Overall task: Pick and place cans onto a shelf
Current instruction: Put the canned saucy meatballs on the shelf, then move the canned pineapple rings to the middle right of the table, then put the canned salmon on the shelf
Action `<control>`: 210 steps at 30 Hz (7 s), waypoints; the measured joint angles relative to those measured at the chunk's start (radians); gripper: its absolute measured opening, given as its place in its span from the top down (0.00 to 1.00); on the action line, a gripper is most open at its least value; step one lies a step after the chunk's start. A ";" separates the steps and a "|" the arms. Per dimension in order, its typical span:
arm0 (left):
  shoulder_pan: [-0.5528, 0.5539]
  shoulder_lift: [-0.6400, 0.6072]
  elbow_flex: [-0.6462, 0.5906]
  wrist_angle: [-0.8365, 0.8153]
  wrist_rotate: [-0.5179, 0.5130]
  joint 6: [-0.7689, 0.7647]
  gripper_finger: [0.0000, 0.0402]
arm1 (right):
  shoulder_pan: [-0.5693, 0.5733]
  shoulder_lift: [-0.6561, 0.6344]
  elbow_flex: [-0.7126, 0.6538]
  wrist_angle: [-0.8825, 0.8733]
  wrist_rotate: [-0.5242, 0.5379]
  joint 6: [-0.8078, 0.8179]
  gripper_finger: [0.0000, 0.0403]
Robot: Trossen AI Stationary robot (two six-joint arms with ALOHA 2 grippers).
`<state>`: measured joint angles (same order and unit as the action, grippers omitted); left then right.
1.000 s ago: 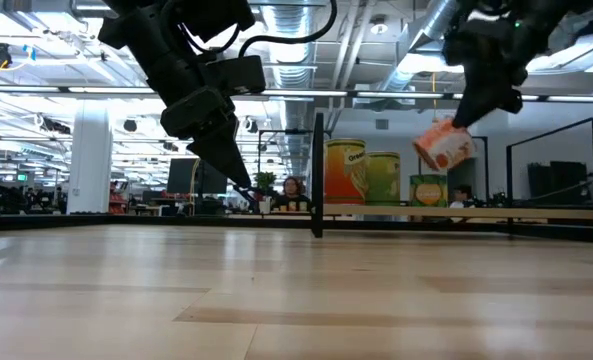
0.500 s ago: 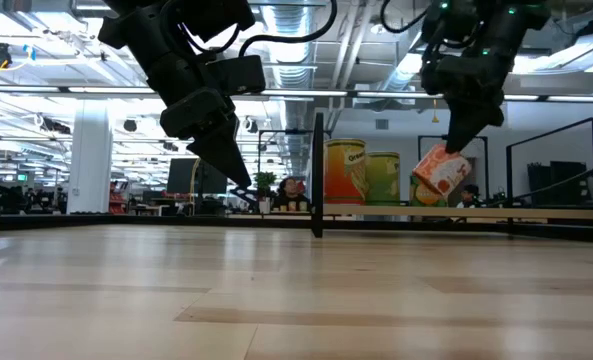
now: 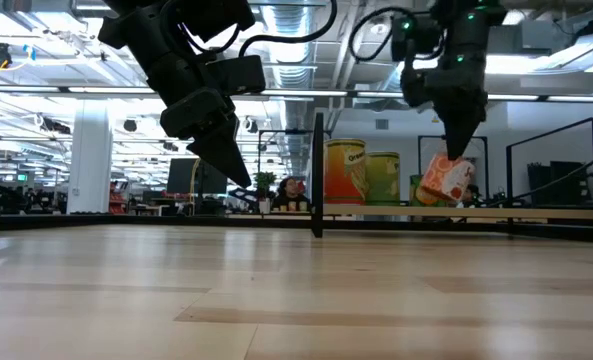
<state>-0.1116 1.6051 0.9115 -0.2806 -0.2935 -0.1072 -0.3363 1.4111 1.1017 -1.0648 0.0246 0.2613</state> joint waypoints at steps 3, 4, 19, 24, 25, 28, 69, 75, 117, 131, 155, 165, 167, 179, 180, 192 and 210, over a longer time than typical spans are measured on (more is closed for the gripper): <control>0.000 0.000 0.000 0.000 0.000 0.000 1.00 | 0.000 0.038 0.010 -0.007 0.000 -0.015 0.99; 0.000 0.000 0.000 0.000 0.000 0.000 1.00 | 0.000 0.047 0.012 -0.007 0.000 -0.025 0.99; 0.000 0.000 0.000 0.002 0.001 -0.003 1.00 | 0.000 0.068 0.012 -0.009 0.001 -0.035 0.82; 0.000 0.000 0.000 0.002 0.002 -0.010 1.00 | 0.000 0.068 0.012 -0.003 0.001 -0.038 0.80; 0.000 0.000 0.000 0.002 0.002 -0.010 1.00 | 0.000 0.068 0.012 -0.002 0.004 -0.046 0.80; 0.000 0.000 0.000 0.002 0.002 -0.010 1.00 | 0.000 0.068 0.012 0.009 0.023 -0.058 0.79; 0.000 0.000 0.000 -0.008 0.025 -0.012 1.00 | 0.082 -0.147 -0.197 -0.012 0.211 0.238 0.80; 0.000 0.000 0.000 -0.008 0.024 -0.010 1.00 | 0.070 -0.147 -0.197 0.012 0.225 0.226 0.80; 0.000 0.000 0.000 -0.009 0.026 -0.021 1.00 | 0.309 -0.155 -0.074 -0.248 -0.044 0.382 0.80; 0.000 0.000 0.000 -0.012 0.025 -0.026 1.00 | 1.101 -0.162 -0.205 -0.160 -0.128 1.144 0.80; 0.000 0.000 0.000 -0.008 0.046 -0.059 1.00 | 1.202 0.045 -0.369 0.056 -0.052 1.365 0.80; 0.000 0.000 0.000 -0.005 0.047 -0.071 1.00 | 0.891 0.017 -0.373 0.109 0.261 1.128 0.80; 0.000 0.000 0.000 -0.005 0.051 -0.072 1.00 | 0.853 -0.006 -0.373 0.111 0.255 1.086 0.80; 0.000 0.000 0.000 -0.005 0.053 -0.075 1.00 | 1.152 -0.136 -0.247 0.156 0.140 1.147 0.80; 0.000 0.000 0.000 -0.005 0.053 -0.075 1.00 | 1.194 -0.133 -0.244 0.174 0.117 1.176 0.80; 0.000 0.000 0.000 0.014 0.045 -0.074 1.00 | 1.465 0.082 -0.243 0.446 0.021 1.543 0.80; 0.000 0.000 0.000 0.044 0.044 -0.071 1.00 | 1.278 0.168 -0.239 0.301 0.008 1.318 0.80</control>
<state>-0.1116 1.6047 0.9115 -0.2367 -0.2493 -0.1780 0.9416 1.5787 0.8628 -0.7639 0.0325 1.5796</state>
